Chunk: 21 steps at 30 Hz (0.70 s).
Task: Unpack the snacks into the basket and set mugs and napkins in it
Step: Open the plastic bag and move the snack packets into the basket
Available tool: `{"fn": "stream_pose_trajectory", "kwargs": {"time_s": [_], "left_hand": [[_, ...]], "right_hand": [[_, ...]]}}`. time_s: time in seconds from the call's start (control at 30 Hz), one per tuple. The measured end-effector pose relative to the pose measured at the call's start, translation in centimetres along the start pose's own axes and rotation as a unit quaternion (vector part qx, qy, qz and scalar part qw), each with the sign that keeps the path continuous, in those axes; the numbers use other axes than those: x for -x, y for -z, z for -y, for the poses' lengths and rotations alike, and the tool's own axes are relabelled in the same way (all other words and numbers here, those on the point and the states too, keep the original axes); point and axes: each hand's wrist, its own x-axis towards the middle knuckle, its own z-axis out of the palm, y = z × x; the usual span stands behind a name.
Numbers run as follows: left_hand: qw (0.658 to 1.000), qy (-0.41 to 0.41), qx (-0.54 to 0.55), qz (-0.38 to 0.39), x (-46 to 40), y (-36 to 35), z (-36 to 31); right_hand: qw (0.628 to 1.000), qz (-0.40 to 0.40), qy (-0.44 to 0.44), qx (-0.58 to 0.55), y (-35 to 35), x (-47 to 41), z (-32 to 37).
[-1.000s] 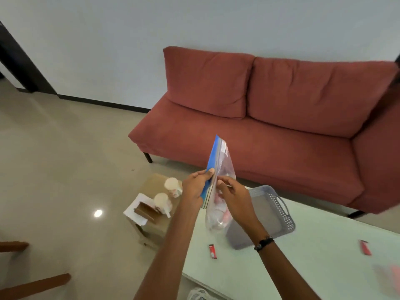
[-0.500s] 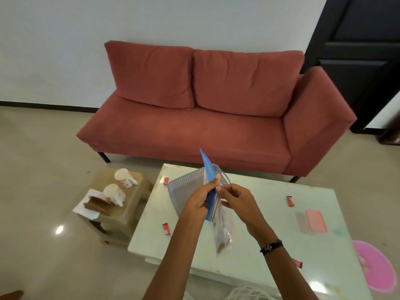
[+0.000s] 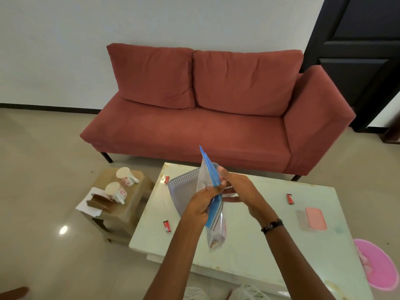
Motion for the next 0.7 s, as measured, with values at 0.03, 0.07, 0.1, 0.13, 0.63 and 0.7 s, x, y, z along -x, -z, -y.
{"fn": "stream_pose_trajectory", "kwargs": {"time_s": [0.03, 0.07, 0.1, 0.13, 0.63, 0.7], "left_hand": [[1.000, -0.005, -0.005, -0.005, 0.1, 0.1, 0.2], [1.000, -0.008, -0.010, -0.011, 0.1, 0.2, 0.4], [1.000, -0.009, -0.013, -0.012, 0.2, 0.3, 0.4], [1.000, -0.012, -0.015, -0.010, 0.2, 0.4, 0.5], [0.992, -0.094, -0.077, 0.017, 1.1, 1.4, 1.0], [0.992, -0.101, -0.078, 0.015, 1.0, 1.3, 0.9]], "right_hand": [[0.999, 0.008, -0.007, 0.032, 0.1, -0.4, 0.3], [0.998, 0.014, -0.013, 0.056, 0.1, -0.8, 0.6], [0.997, 0.016, -0.018, 0.075, 0.1, -1.2, 0.6], [0.996, 0.017, -0.020, 0.087, 0.2, -1.4, 0.6], [0.989, 0.004, 0.025, 0.147, 0.2, -0.3, -0.1], [0.982, 0.024, 0.015, 0.188, 0.2, 0.6, -0.2]]}}
